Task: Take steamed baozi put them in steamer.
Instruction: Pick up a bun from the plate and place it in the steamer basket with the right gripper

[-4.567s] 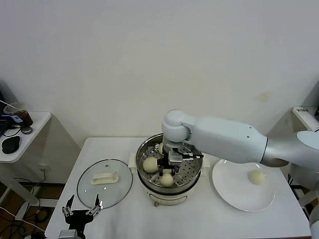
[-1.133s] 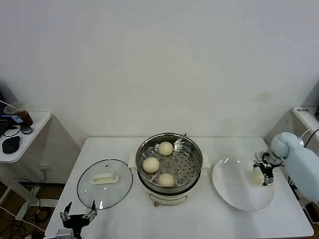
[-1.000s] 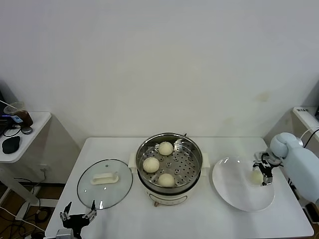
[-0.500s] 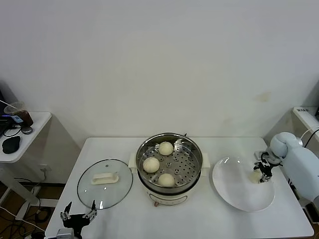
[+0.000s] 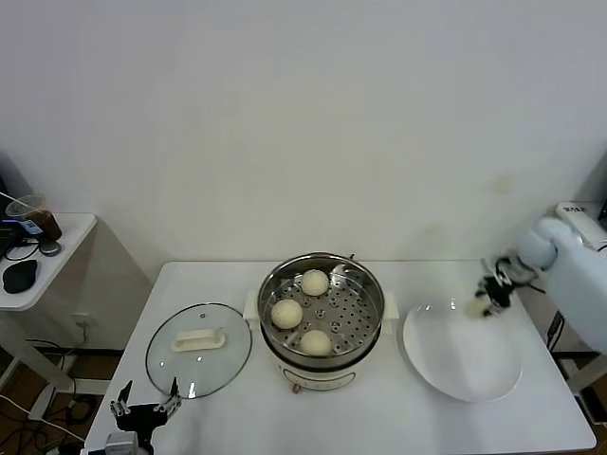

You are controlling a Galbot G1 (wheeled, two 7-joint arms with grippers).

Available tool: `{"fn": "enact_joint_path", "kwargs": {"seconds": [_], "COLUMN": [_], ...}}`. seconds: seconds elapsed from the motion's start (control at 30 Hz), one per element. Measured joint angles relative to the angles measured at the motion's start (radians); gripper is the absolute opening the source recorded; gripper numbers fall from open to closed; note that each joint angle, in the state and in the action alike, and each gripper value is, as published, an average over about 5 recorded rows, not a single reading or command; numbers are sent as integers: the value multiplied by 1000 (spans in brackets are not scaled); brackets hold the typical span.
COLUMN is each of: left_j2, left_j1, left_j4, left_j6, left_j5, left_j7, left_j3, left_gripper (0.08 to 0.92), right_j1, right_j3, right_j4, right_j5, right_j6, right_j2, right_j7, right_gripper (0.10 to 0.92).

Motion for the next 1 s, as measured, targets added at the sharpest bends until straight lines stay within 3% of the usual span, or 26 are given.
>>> {"fn": "enact_joint_path", "kwargs": {"seconds": [0.3,0.5,0.7,1.0], "left_j2": [3,5,4,-1], "left_j1": [-7,-13,-11,-21], "left_j4": [-26,-35,-41,-37], "left_j6": [5,6,5,3], "left_j5": [-2,-10,-19,-27], "left_j7": [3,5,3,0], "left_j3": [6,15,20,20], "left_gripper": [823,823,823,823], "right_j1": [353,494,546,542], "right_j3": [-322,-463,-566,-668], "right_j4": [198,304,356,378], "right_j5": [335,480,529,487], "right_j6": [-236,-376,-462,-527], "right_j2": [55,131,214,293], "right_j7": [-2,11,30,63], "right_gripper": [456,450,450,450]}}
